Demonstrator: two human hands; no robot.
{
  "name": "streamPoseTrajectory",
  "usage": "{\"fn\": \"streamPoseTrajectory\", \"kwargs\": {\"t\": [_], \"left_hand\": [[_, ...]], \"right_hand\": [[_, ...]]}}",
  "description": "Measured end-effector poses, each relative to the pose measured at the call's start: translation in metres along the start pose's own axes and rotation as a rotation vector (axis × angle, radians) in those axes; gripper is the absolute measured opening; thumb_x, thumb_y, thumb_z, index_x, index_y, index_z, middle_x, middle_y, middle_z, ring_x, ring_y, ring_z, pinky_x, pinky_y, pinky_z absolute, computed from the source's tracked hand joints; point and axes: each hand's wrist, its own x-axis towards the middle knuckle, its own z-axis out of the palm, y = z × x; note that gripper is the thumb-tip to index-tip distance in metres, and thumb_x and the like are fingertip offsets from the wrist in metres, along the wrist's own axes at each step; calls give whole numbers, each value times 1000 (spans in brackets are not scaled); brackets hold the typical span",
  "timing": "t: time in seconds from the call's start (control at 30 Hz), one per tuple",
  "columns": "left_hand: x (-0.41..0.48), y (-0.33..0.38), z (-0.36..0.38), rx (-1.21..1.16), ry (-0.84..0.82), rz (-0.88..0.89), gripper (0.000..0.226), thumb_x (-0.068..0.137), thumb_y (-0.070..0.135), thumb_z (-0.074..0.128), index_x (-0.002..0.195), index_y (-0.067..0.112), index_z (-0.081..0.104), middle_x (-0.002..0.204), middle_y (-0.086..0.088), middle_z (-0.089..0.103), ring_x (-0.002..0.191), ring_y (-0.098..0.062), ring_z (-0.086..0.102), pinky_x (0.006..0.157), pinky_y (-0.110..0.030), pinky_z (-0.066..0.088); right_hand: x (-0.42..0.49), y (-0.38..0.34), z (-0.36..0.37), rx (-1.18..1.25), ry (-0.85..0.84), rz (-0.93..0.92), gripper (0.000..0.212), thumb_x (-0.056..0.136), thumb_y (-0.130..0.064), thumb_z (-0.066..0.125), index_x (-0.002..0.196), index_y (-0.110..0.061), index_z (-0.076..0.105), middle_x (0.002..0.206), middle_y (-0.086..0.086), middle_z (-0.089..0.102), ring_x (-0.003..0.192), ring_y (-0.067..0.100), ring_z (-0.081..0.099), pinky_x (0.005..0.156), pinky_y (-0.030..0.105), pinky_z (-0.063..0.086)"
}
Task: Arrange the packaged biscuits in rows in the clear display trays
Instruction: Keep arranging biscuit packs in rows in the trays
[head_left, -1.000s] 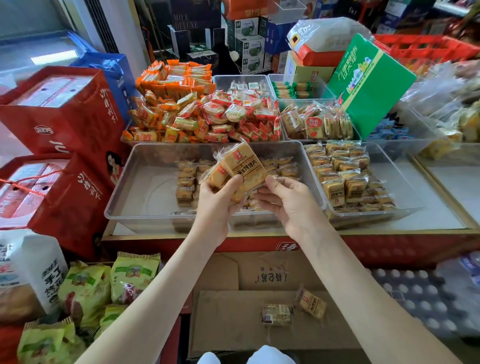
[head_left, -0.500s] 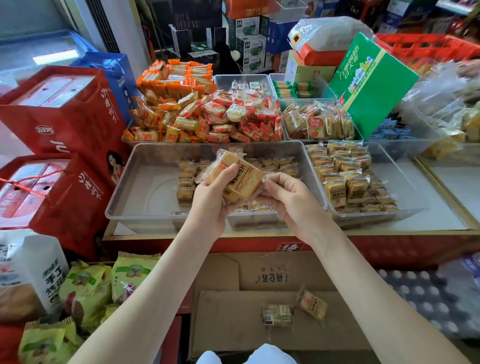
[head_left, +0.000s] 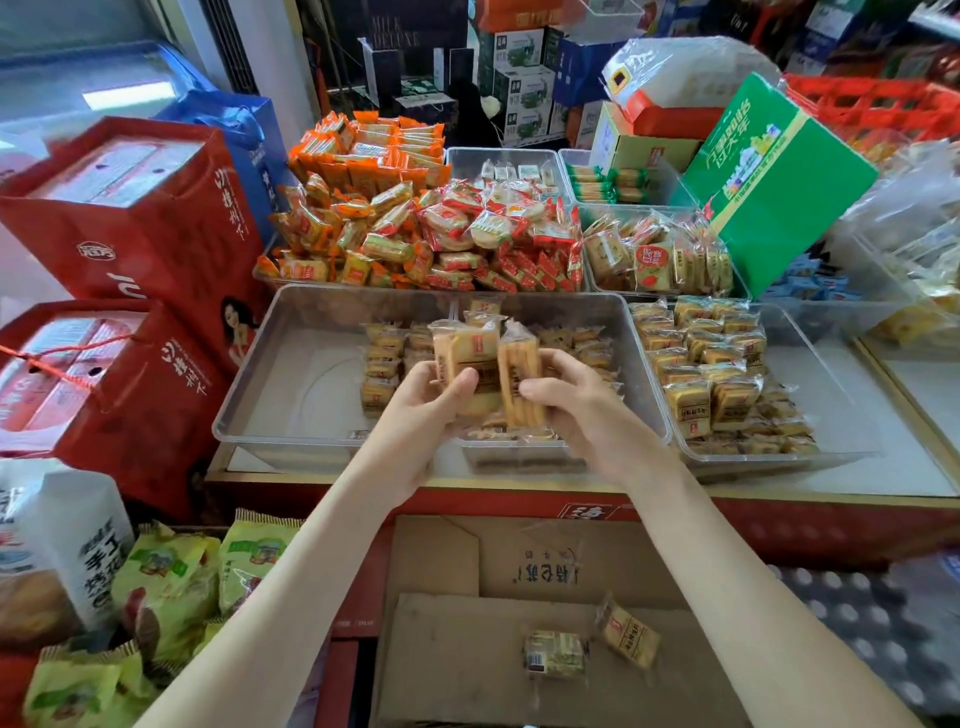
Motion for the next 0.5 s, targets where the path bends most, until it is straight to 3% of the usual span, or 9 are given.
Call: {"fn": "streamPoseTrajectory", "kwargs": {"t": [0.07,0.13,0.23,0.37,0.43,0.5], "left_hand": [[7,-2,-7,-16,37,-1,29,94,21,59,121,9,56,110,-7,72,96,-18,72,76,-25,55],[14,-5,-16,-100,88,-20,22,96,16,57,117,9,60,104,-6,74,92,-19,72,77,-28,56],[24,-12,-32,-229,149,-56,25,96,16,56,119,7,59,108,-9,74,99,-25,71,90,-37,56],[37,-25,-53,-297,200,-73,36,92,19,56,124,4,57,112,-13,72,96,-25,72,81,-32,60],[42,-31,-61,-311,214,-83,34,93,17,55,124,3,57,109,-12,73,93,-23,72,77,-29,60],[44,-37,-68,-330,231,-98,40,88,20,58,124,2,57,111,-13,72,96,-24,72,80,-30,60]], "right_hand": [[10,11,-12,412,-200,-2,44,84,-16,67,125,-3,54,118,17,59,111,27,58,98,39,50],[20,23,-20,776,-355,-40,50,81,-13,68,128,-5,51,125,17,52,120,30,48,107,45,40],[37,35,-27,979,-352,-65,55,80,-5,68,128,-12,44,126,14,55,119,29,50,109,45,34],[62,44,-42,848,-352,-80,47,90,-7,60,135,-8,48,136,15,51,128,30,46,115,43,17],[79,50,-51,583,-187,-5,48,88,-9,62,133,-7,47,129,16,54,120,28,53,109,44,37],[105,61,-58,236,112,104,51,84,-4,66,129,-8,43,118,15,57,106,26,62,93,37,53]]}}
